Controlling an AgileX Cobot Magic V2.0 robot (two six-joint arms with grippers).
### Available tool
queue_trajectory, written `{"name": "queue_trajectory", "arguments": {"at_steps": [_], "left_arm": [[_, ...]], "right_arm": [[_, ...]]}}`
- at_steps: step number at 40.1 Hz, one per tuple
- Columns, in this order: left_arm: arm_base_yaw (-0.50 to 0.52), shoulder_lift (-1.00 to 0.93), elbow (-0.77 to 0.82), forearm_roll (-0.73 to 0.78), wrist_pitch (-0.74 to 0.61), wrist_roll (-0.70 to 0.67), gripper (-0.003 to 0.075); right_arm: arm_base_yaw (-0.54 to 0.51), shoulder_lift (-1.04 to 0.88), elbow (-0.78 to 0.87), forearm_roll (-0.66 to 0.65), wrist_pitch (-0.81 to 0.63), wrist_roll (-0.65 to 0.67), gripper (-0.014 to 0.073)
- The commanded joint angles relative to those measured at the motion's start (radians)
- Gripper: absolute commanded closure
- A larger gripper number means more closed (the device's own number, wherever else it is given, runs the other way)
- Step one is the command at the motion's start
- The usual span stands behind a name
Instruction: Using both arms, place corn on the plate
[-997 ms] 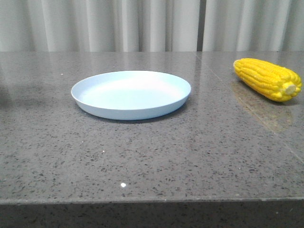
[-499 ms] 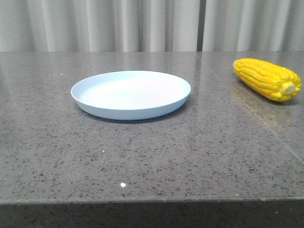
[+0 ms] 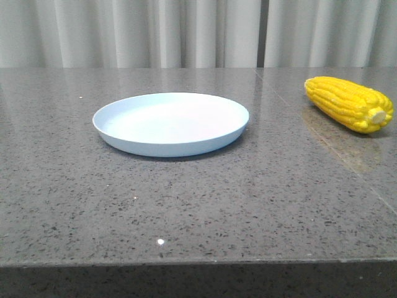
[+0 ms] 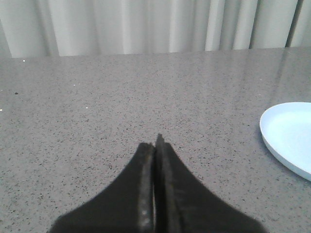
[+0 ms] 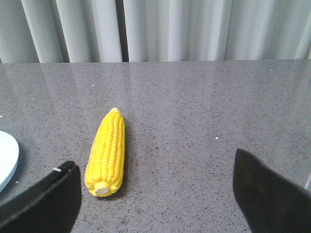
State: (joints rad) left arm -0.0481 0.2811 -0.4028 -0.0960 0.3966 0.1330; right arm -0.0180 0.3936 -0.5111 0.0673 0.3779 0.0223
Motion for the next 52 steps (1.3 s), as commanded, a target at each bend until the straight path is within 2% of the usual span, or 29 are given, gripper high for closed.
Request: {"name": "queue_trajectory", "arguments": {"at_steps": [1, 18, 23, 35, 45, 52], "left_arm": [[-0.009, 0.006, -0.026, -0.003, -0.094, 0.000, 0.0741], [-0.009, 0.006, -0.026, -0.003, -0.094, 0.000, 0.0741], [-0.009, 0.006, -0.026, -0.003, -0.094, 0.000, 0.0741], [-0.009, 0.006, -0.026, -0.003, -0.094, 0.000, 0.0741], [-0.009, 0.006, -0.026, -0.003, -0.094, 0.000, 0.0741], [-0.009, 0.006, -0.026, -0.003, -0.094, 0.000, 0.0741]], "right_arm": [[-0.006, 0.012, -0.035, 0.000, -0.082, -0.007, -0.0061], [-0.006, 0.012, -0.035, 0.005, -0.084, -0.007, -0.0061], [-0.006, 0.051, -0.062, 0.031, -0.018, -0.007, -0.0061], [0.006, 0.455, -0.299, 0.026, 0.128, -0.007, -0.0061], [0.124, 0.776, -0.503, 0.044, 0.184, -0.007, -0.0061], [0.149, 0.962, -0.618, 0.097, 0.231, -0.007, -0.0061]]}}
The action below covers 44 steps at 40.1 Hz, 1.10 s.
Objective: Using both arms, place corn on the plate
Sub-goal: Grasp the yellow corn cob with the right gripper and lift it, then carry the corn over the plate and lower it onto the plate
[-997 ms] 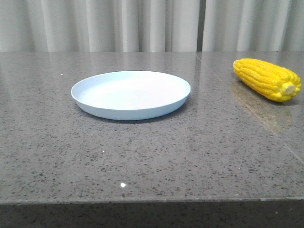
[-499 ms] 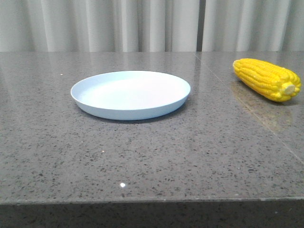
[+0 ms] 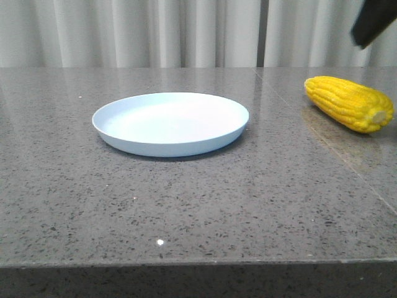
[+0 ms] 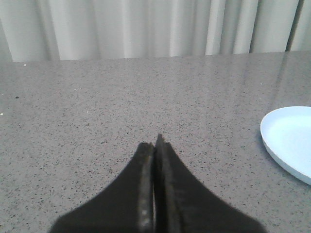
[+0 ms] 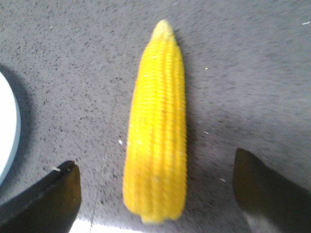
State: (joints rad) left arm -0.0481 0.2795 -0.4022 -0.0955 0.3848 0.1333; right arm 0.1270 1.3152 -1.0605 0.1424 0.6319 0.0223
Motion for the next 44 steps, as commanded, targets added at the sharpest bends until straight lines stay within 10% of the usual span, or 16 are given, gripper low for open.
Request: {"name": "queue_trajectory", "arguments": {"at_steps": [1, 18, 30, 44], "left_arm": [[-0.009, 0.008, -0.026, -0.003, -0.082, -0.001, 0.0741], [-0.009, 0.008, -0.026, -0.003, -0.082, -0.001, 0.0741], [-0.009, 0.008, -0.026, -0.003, -0.082, -0.001, 0.0741], [-0.009, 0.008, -0.026, -0.003, -0.082, -0.001, 0.0741]], "right_arm": [[0.004, 0.061, -0.085, 0.023, -0.017, -0.007, -0.0061], [0.004, 0.303, -0.192, 0.024, 0.003, -0.007, -0.0048], [0.004, 0.280, -0.192, 0.024, 0.025, -0.007, 0.0464], [0.081, 0.157, -0.256, 0.018, 0.111, 0.066, 0.0472]]}}
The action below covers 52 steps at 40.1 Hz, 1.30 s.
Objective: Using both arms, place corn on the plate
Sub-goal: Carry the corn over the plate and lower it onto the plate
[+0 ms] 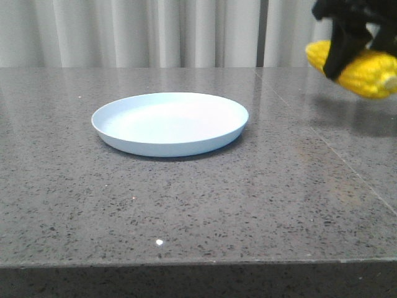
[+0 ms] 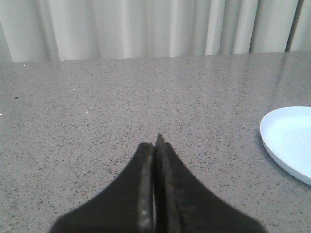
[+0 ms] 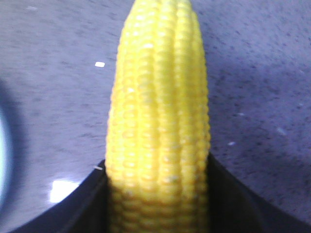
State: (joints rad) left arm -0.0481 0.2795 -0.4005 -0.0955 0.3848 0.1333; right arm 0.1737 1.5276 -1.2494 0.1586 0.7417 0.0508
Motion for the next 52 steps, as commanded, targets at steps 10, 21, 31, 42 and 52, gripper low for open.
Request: {"name": "queue_trajectory", "arguments": {"at_steps": [10, 21, 31, 42, 52], "left_arm": [[-0.009, 0.008, -0.028, -0.003, -0.082, -0.001, 0.0741], [-0.009, 0.008, -0.028, -0.003, -0.082, -0.001, 0.0741], [-0.009, 0.008, -0.028, -0.003, -0.082, -0.001, 0.0741], [-0.009, 0.008, -0.028, -0.003, -0.082, -0.001, 0.0741], [-0.009, 0.008, -0.028, -0.003, -0.082, -0.001, 0.0741]], "right_arm": [[0.280, -0.006, -0.211, -0.190, 0.049, 0.326, 0.0472], [0.519, 0.199, -0.376, -0.322, 0.085, 0.556, 0.0472], [0.553, 0.298, -0.414, -0.321, 0.096, 0.599, 0.0471], [0.553, 0.327, -0.414, -0.306, 0.111, 0.621, 0.0286], [0.549, 0.310, -0.444, -0.278, 0.134, 0.621, 0.0026]]}}
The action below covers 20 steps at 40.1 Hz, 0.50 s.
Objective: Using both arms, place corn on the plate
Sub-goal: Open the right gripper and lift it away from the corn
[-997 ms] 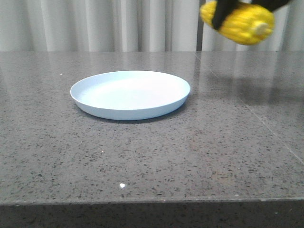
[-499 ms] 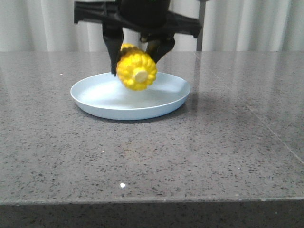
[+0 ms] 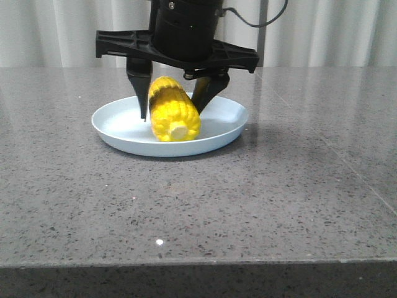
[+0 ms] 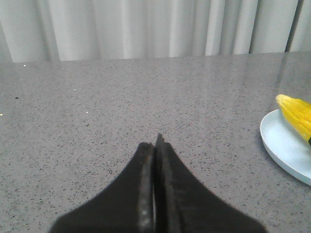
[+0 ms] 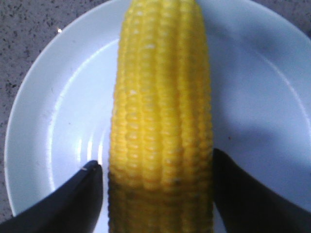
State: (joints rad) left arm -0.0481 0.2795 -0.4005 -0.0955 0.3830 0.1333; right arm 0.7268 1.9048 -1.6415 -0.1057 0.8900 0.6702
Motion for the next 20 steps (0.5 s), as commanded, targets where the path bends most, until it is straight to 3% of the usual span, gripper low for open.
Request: {"name": "queue_trajectory", "arguments": {"at_steps": [1, 11, 13, 20], "left_arm": [[-0.009, 0.008, -0.028, -0.003, -0.080, -0.001, 0.0741], [-0.009, 0.008, -0.028, -0.003, -0.080, -0.001, 0.0741], [-0.009, 0.008, -0.028, -0.003, -0.080, -0.001, 0.0741], [-0.009, 0.008, -0.028, -0.003, -0.080, -0.001, 0.0741]], "right_arm": [[-0.007, -0.074, -0.058, -0.017, -0.013, 0.001, 0.0029], [-0.106, -0.184, -0.091, -0.022, 0.041, -0.032, 0.0057], [-0.138, -0.209, -0.091, -0.022, 0.063, -0.064, 0.0120], [-0.266, -0.266, -0.084, -0.020, 0.158, -0.128, 0.0461]]}}
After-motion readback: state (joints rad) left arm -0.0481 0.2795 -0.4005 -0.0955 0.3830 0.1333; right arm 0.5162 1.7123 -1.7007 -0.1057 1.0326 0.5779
